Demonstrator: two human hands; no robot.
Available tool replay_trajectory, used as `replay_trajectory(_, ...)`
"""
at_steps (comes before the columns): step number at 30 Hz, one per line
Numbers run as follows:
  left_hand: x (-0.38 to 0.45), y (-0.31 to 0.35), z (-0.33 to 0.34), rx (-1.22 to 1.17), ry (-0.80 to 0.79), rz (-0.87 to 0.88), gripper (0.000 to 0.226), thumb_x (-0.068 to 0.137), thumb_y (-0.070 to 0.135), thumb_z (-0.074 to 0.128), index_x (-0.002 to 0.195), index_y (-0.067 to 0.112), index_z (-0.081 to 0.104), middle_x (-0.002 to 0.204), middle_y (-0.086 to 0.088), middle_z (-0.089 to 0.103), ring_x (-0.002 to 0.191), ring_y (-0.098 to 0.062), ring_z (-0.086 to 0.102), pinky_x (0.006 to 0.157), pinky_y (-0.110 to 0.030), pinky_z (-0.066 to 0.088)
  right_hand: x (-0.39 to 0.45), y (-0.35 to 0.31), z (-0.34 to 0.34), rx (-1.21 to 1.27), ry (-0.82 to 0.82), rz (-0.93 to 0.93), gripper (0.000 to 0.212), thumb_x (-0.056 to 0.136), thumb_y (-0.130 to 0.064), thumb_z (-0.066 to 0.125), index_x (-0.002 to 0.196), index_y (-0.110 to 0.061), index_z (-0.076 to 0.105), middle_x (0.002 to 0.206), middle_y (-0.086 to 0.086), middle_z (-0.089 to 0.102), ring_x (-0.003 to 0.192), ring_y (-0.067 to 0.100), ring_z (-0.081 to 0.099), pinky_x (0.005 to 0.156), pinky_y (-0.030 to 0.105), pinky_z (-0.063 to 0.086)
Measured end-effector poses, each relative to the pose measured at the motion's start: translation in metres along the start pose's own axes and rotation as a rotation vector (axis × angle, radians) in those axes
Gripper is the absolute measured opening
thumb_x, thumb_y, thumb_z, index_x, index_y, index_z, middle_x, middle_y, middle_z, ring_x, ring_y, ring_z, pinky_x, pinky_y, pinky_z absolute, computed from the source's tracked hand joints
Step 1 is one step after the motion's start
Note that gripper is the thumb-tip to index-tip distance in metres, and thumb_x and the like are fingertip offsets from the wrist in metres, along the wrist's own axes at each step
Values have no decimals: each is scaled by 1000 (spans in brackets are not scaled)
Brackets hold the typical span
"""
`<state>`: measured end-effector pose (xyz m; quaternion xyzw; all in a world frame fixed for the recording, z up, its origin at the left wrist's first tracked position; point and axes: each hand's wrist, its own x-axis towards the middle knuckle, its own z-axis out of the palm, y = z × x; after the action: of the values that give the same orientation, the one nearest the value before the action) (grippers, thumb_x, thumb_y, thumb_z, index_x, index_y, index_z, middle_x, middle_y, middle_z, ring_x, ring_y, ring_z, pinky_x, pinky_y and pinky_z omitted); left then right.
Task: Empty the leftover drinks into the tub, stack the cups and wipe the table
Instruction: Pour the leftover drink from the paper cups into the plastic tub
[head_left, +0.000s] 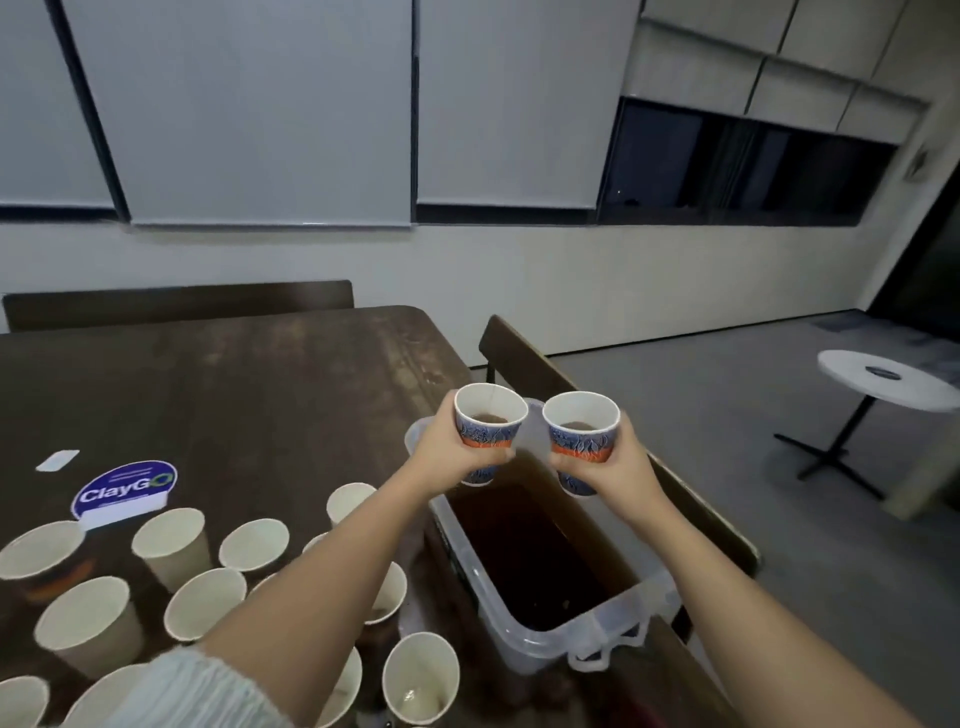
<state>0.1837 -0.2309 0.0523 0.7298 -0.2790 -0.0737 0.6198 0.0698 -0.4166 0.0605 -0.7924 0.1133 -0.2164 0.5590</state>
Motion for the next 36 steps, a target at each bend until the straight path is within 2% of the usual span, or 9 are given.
replay_trajectory(3, 6, -12, 14, 55, 46, 16, 68, 67, 4, 85, 117, 20, 41, 101, 9, 57, 96, -10, 57, 70, -5, 46, -7, 26, -16, -71, -5, 50, 71, 71, -14, 86, 125, -29, 42, 113, -13, 56, 106, 13, 58, 72, 23, 57)
replay_trajectory(5, 7, -23, 20, 98, 61, 19, 66, 69, 3, 84, 116, 21, 42, 99, 10, 58, 92, -8, 58, 66, -7, 47, -10, 40, -21, -134, -3, 51, 74, 71, -18, 86, 128, -31, 40, 116, -15, 54, 110, 12, 57, 83, 26, 56)
replay_trajectory(7, 11, -32, 25, 128, 65, 22, 67, 69, 4, 83, 118, 23, 43, 100, 12, 59, 92, -2, 58, 74, -7, 47, -10, 51, -22, -188, -5, 44, 78, 70, -21, 87, 129, -35, 38, 117, -19, 52, 112, 9, 55, 93, 26, 52)
replay_trajectory(9, 15, -34, 28, 168, 59, 38, 69, 69, 6, 84, 121, 25, 43, 103, 13, 59, 95, 2, 57, 80, -5, 44, -9, 54, -19, -229, -6, 25, 79, 70, -21, 87, 128, -38, 36, 117, -23, 51, 114, 7, 53, 95, 24, 49)
replay_trajectory(16, 27, -40, 30, 211, 130, 39, 66, 71, 16, 84, 117, 29, 40, 100, 20, 55, 93, -1, 55, 75, 1, 39, -4, 61, -9, -421, -54, -38, 84, 71, -29, 87, 135, -38, 34, 131, -17, 46, 124, 10, 43, 106, 36, 44)
replay_trajectory(20, 27, -43, 30, 227, 125, 32, 65, 71, 19, 84, 117, 30, 39, 105, 13, 56, 99, -6, 55, 77, -4, 40, -3, 65, -6, -469, -75, -55, 84, 70, -32, 86, 137, -37, 35, 136, -14, 46, 127, 9, 41, 108, 39, 43)
replay_trajectory(25, 25, -42, 29, 257, 116, 28, 68, 73, 20, 84, 119, 31, 36, 111, 12, 51, 105, -7, 51, 83, -12, 39, -3, 66, -6, -507, -68, -88, 84, 71, -32, 86, 138, -34, 36, 138, -12, 45, 125, 4, 38, 107, 33, 39)
replay_trajectory(29, 24, -42, 29, 252, 136, 32, 69, 73, 18, 83, 126, 24, 39, 112, 9, 52, 106, -8, 51, 85, -15, 41, -2, 67, -5, -551, -66, -99, 84, 71, -33, 86, 139, -32, 37, 138, -12, 46, 125, 6, 38, 105, 33, 38)
replay_trajectory(36, 24, -43, 29, 281, 126, 28, 72, 73, 20, 83, 130, 20, 39, 114, 10, 51, 107, -8, 50, 85, -16, 42, 0, 67, -5, -661, -46, -99, 87, 68, -45, 85, 140, -32, 39, 136, -9, 49, 123, 13, 43, 107, 42, 41)
